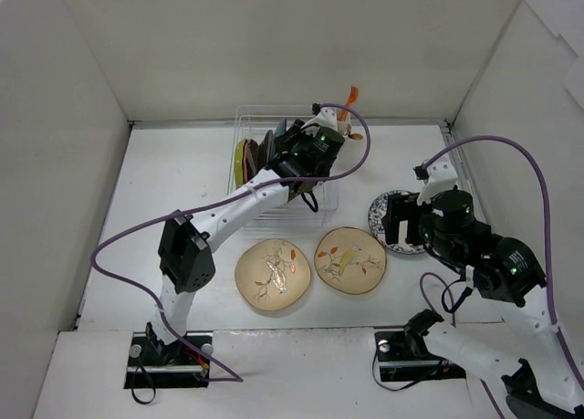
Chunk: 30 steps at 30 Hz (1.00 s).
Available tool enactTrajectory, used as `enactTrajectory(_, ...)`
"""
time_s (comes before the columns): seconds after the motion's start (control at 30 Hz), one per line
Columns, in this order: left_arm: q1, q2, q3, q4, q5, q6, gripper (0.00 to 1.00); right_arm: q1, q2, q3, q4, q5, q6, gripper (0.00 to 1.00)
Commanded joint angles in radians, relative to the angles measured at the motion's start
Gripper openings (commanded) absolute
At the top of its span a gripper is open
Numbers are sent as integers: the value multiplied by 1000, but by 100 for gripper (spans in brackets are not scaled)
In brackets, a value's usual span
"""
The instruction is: Load the bowls into the dish rack
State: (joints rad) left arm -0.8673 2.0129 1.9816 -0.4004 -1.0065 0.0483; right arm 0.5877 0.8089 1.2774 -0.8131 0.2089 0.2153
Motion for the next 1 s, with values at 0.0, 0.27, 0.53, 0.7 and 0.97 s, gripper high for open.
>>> enactTrajectory(0.0,8,-59,57,84,-46,-8,0,-8,29,-7,68,23,6,79)
enactTrajectory(0.27,39,-42,83,19,-17,-94,0,-8,38,-10,78,26,2,79)
enactTrajectory(0.53,66,-25,37,-63,14,-240,0,-8,38,-20,78,26,1,79)
enactTrajectory(0.7,86,-36,2,-91,46,-301,0,-8,36,-30,80,17,6,79)
enactTrajectory(0.97,96,-49,-39,-101,51,-332,16,-8,35,-36,80,7,13,80)
